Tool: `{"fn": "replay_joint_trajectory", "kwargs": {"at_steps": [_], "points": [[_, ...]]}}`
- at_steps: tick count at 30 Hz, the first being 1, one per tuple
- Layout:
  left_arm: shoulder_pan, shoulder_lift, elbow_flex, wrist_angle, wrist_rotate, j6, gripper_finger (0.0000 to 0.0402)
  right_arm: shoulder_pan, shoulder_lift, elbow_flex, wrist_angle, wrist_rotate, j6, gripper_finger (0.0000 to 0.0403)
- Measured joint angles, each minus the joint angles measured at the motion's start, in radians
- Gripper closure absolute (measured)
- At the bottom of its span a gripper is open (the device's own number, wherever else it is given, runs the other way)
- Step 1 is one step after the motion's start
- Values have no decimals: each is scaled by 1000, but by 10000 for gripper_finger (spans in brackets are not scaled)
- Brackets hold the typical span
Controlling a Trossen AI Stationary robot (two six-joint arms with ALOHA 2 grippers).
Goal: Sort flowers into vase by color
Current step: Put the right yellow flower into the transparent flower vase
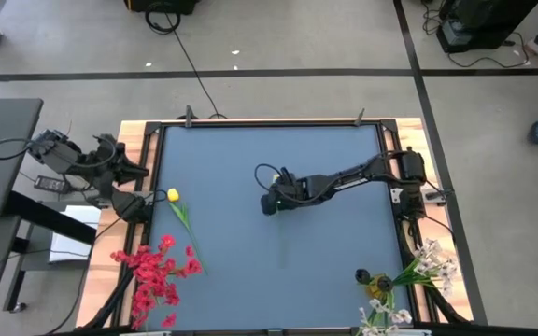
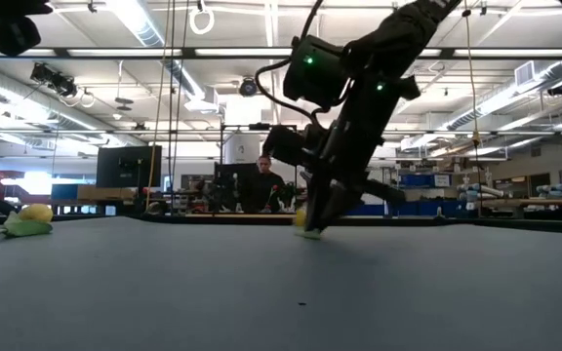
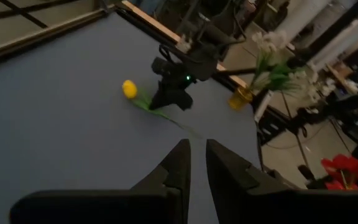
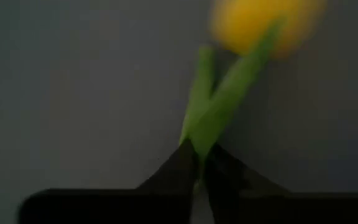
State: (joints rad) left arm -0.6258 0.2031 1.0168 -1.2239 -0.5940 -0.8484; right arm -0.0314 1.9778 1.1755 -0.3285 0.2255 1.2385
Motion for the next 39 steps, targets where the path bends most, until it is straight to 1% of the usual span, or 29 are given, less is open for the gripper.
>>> {"fn": "replay_joint_trajectory", "kwargs": {"at_steps": [2,6,10,14,16,18,22,25,28,30,35,39], "points": [[0,0,0,1,-17,-1,347,-16,3,-1,48,0,-47,390],[0,0,-1,22,-19,-1,347,-34,5,-3,207,-28,-153,388],[0,20,-27,116,-34,10,347,-34,3,33,404,-83,-273,396],[0,92,-71,228,-33,112,343,-35,3,75,628,-96,-417,396],[0,138,-77,237,-34,119,330,-38,2,104,722,-103,-478,396],[0,184,-76,241,-56,106,308,-44,1,136,778,-122,-531,396],[0,251,-75,276,-109,99,247,-59,1,211,815,-146,-619,396],[1,310,-74,315,-178,126,201,-72,1,270,845,-172,-673,397],[21,370,-74,369,-247,124,171,-86,0,326,873,-221,-723,397],[50,397,-74,420,-250,134,162,-94,0,360,876,-259,-749,397],[145,449,-74,545,-246,161,160,-102,0,430,874,-362,-805,398],[227,485,-74,624,-208,199,160,-102,0,445,875,-402,-827,398]]}}
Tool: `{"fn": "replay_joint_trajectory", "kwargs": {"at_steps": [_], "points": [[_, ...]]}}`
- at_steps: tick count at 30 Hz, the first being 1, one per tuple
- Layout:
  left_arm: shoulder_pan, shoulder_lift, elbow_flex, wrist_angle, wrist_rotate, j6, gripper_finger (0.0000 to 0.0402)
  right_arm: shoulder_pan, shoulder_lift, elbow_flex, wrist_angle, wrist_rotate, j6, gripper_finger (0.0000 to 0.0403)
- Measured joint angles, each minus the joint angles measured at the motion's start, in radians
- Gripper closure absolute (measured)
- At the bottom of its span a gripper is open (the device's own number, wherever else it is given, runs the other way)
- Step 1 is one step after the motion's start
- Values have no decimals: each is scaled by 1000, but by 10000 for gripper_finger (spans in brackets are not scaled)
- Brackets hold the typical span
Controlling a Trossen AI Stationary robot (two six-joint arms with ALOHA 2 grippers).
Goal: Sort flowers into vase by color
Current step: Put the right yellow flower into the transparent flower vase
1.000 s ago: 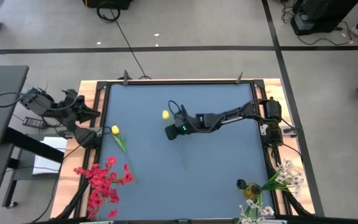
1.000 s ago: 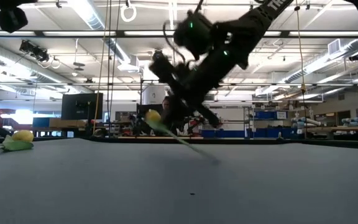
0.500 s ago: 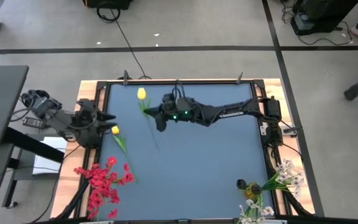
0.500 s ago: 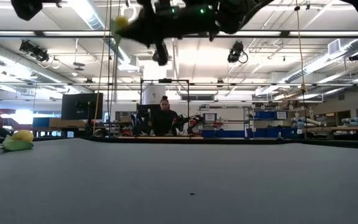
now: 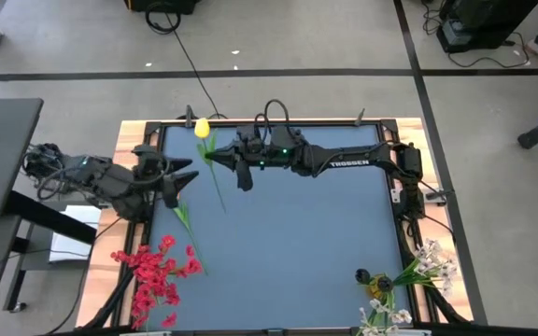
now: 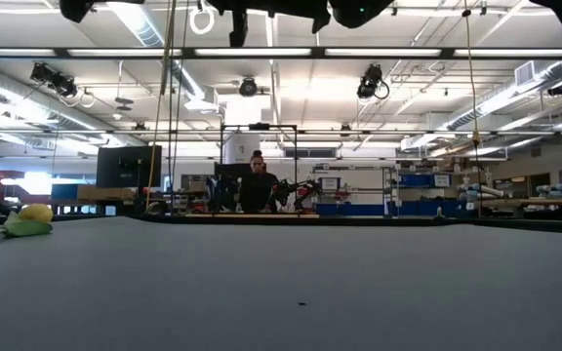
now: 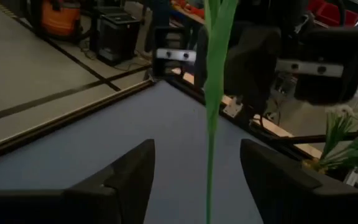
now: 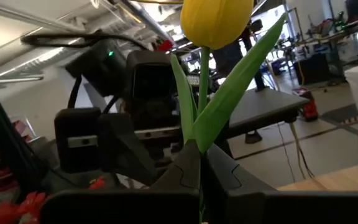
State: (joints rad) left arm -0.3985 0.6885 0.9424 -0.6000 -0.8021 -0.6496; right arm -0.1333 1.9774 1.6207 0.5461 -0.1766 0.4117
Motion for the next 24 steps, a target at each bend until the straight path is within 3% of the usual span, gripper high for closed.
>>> {"fn": "replay_joint_trajectory", "kwargs": {"at_steps": [6,13,18,24], "points": [[103,71,0,131,131,124,160,0,0,0,-1,-38,-5,398],[196,112,0,142,178,133,183,0,0,0,7,-68,-14,398],[213,118,0,167,205,215,247,0,0,0,6,-77,-14,398],[213,109,0,203,260,397,374,0,0,1,4,-75,34,378]]}}
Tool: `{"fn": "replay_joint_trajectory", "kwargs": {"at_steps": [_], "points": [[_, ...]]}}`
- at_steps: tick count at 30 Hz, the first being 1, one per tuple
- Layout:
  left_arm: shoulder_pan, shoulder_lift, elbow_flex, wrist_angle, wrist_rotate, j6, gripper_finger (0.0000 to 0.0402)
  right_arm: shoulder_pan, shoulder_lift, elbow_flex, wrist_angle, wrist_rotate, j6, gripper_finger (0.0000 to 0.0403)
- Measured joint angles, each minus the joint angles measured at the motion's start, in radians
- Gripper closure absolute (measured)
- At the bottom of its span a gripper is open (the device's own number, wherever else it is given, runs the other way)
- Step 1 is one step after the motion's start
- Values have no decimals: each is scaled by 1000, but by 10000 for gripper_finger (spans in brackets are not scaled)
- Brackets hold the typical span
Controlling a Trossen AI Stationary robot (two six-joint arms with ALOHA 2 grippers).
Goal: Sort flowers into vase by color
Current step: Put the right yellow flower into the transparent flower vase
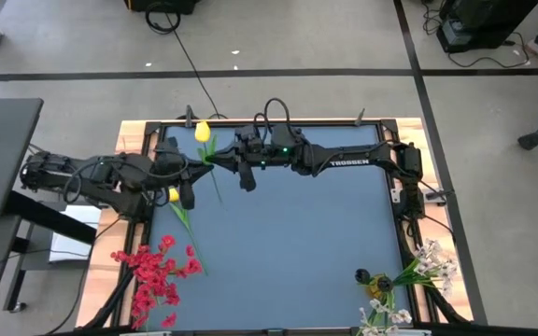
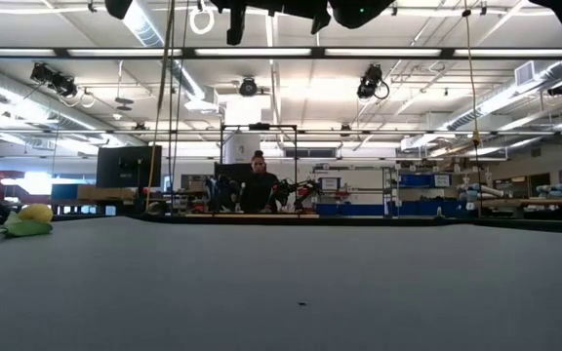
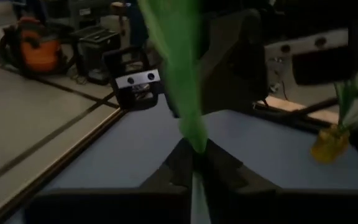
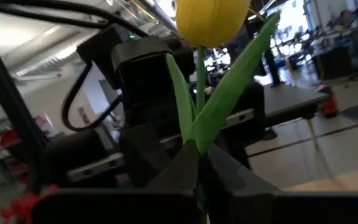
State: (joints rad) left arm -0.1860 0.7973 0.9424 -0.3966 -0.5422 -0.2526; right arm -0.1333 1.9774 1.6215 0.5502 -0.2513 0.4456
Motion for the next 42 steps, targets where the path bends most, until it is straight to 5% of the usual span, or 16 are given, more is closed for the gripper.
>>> {"fn": "replay_joint_trajectory", "kwargs": {"at_steps": [9,15,17,25,36,42], "points": [[-25,-138,2,-218,57,-9,393,-28,0,0,-5,63,150,263],[-94,-334,2,-521,81,-152,395,-41,0,0,-92,105,279,250],[-121,-410,2,-566,159,-144,396,-37,0,0,-95,134,291,253],[-149,-626,2,-598,749,-31,396,39,0,0,-107,418,447,257],[-148,-683,0,-458,1219,81,395,220,0,0,-198,755,552,257],[-130,-676,-10,-299,1277,96,394,278,0,0,-209,871,619,257]]}}
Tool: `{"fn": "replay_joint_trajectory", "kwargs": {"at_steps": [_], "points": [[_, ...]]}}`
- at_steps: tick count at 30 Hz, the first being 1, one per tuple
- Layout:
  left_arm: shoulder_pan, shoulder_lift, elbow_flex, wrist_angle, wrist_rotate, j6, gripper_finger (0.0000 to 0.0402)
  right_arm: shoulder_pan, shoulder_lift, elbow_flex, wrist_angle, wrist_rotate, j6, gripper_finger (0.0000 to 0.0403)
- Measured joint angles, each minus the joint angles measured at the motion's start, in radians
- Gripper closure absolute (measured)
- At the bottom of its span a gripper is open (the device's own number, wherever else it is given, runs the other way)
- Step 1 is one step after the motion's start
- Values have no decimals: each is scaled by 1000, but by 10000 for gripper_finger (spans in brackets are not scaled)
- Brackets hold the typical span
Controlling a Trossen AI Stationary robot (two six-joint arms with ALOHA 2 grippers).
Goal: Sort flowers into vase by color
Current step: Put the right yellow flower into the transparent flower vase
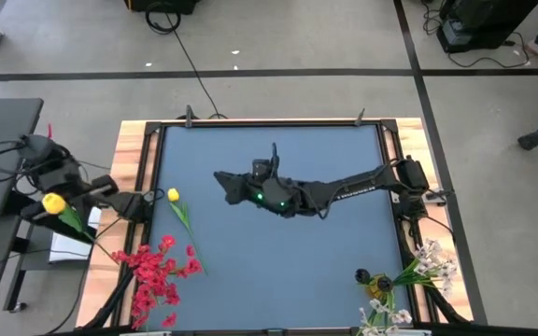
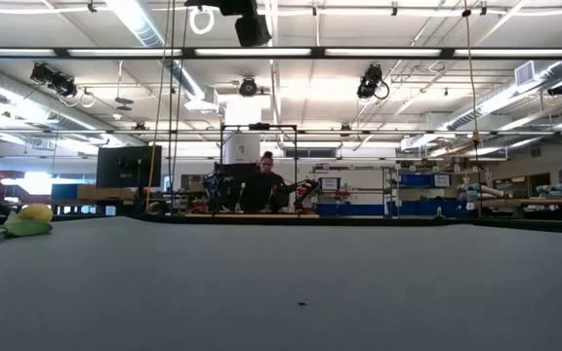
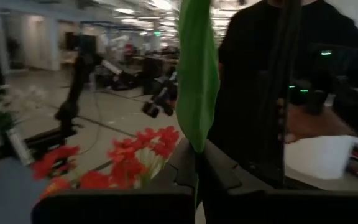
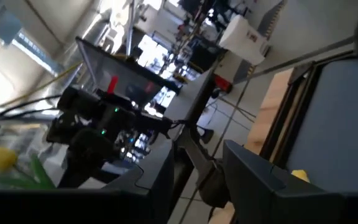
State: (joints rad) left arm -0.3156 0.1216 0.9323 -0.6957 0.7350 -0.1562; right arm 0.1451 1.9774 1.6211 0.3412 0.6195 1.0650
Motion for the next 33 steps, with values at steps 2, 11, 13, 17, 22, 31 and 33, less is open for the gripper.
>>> {"fn": "replay_joint_trajectory", "kwargs": {"at_steps": [2,11,13,17,22,31,33], "points": [[6,2,-35,47,50,-9,394,15,0,0,0,22,17,257],[22,4,-276,412,146,-89,393,58,0,0,-1,47,66,257],[22,4,-295,444,144,-84,393,65,0,0,-1,47,71,257],[22,3,-324,434,140,-52,393,76,0,0,-1,69,85,257],[22,3,-352,408,118,5,393,80,0,0,3,73,86,257],[22,3,-352,237,88,101,392,85,0,0,5,68,88,257],[22,3,-352,220,88,101,388,85,0,0,5,61,88,257]]}}
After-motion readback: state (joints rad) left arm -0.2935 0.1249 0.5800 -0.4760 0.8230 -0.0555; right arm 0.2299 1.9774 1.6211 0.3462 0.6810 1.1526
